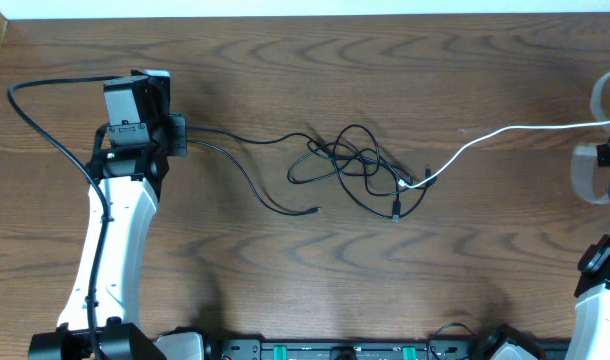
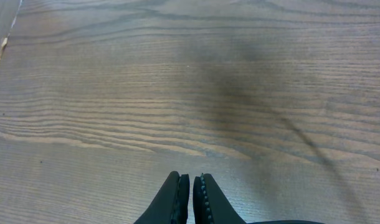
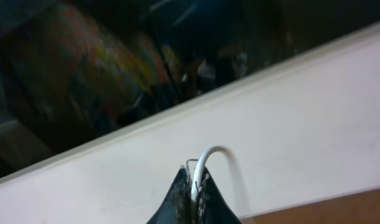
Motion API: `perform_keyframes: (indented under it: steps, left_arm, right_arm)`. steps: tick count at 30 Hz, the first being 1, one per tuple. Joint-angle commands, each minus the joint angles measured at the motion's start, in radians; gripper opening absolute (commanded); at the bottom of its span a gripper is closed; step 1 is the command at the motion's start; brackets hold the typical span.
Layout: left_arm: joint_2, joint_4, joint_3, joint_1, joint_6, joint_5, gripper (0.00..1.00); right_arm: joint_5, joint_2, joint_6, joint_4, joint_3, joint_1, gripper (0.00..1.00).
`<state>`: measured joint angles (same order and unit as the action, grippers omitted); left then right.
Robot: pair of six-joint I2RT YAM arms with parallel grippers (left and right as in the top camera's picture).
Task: Untangle cables
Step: 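Grasp the white cable with the right gripper and pull it rightward, then lift the white cable with the right gripper up and off the table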
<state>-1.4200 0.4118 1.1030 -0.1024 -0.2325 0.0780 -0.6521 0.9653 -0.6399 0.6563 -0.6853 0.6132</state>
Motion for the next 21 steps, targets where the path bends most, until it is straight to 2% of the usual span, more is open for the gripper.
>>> perform_keyframes:
  steps: [1, 4, 11, 21]
  left_arm:
    - [-0.010, 0.001, 0.015, -0.006, 0.006, 0.009, 0.07]
    - [-0.011, 0.003, 0.015, -0.006, 0.010, -0.018, 0.07]
    - [-0.011, 0.001, 0.015, -0.005, 0.010, -0.270, 0.08]
    - [-0.011, -0.002, 0.015, 0.081, 0.004, -0.410, 0.07]
  right_arm:
    - [0.073, 0.003, 0.069, 0.017, -0.027, 0.005, 0.01]
    - [0.110, 0.005, 0.061, 0.017, -0.058, 0.011, 0.01]
    - [0.105, 0.035, -0.153, 0.019, -0.093, -0.024, 0.01]
    - [0.109, 0.078, -0.166, 0.053, -0.093, -0.267, 0.01]
